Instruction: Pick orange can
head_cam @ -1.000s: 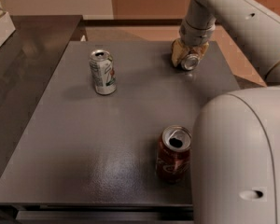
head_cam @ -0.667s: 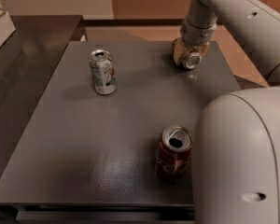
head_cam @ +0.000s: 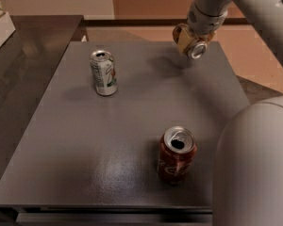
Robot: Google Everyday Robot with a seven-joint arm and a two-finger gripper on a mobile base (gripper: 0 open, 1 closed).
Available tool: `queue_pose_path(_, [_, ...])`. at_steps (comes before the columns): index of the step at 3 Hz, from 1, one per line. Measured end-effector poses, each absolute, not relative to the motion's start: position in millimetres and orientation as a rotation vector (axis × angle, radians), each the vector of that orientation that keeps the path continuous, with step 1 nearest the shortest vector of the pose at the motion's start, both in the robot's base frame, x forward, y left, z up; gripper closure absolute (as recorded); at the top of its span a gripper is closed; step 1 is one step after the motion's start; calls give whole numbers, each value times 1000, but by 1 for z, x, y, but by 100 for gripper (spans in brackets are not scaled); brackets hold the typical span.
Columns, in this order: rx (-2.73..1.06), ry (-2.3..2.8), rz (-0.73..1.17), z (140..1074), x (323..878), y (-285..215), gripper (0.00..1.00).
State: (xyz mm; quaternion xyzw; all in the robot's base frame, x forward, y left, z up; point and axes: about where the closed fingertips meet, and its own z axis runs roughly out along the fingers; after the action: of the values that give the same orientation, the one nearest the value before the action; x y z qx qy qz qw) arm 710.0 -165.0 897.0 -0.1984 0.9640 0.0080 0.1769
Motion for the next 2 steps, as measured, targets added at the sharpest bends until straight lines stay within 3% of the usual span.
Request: queue_pose_path(2, [-811,2534,2,961,680,-152,100])
